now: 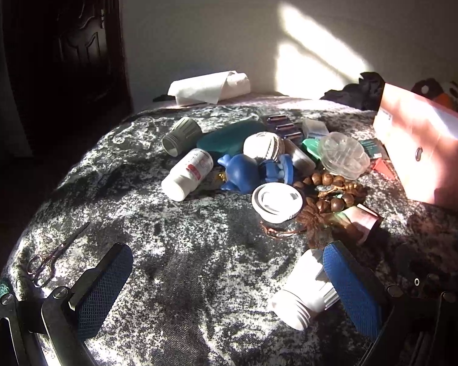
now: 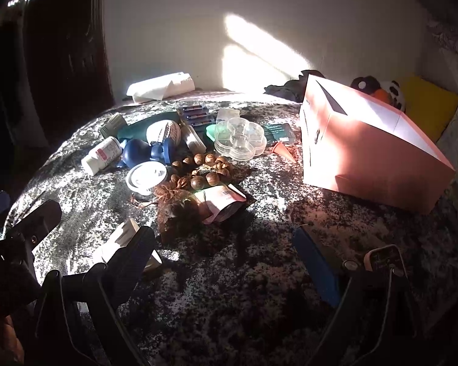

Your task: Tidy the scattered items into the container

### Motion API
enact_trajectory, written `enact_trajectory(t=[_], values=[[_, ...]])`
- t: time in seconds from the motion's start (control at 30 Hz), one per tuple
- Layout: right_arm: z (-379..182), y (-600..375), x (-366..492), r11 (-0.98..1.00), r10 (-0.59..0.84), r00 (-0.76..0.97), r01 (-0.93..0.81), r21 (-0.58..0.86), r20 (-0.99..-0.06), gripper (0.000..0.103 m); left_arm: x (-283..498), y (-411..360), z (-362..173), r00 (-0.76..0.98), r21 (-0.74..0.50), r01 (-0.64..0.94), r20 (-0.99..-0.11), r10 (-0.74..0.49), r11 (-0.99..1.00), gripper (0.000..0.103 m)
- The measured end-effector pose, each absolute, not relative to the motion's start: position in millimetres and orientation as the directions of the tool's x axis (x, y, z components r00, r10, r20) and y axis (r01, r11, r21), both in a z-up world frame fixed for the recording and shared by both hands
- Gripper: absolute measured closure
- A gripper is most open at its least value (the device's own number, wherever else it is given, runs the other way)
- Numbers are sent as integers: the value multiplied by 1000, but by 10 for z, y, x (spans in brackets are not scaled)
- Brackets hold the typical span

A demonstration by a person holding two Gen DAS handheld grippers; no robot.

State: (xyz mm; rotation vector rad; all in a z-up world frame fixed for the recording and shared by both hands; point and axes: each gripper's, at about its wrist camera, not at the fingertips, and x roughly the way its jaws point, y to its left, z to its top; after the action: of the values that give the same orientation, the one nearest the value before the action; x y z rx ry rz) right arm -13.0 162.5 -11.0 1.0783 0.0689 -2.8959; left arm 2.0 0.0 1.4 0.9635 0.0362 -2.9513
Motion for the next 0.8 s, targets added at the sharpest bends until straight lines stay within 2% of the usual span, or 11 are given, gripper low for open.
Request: enact_trajectory(t=[0.8], values=[[571,1838,743,-999,19,-827,4,-39,-561,8,782,196,545,-845,21,-18,-534,4,-1000,0]])
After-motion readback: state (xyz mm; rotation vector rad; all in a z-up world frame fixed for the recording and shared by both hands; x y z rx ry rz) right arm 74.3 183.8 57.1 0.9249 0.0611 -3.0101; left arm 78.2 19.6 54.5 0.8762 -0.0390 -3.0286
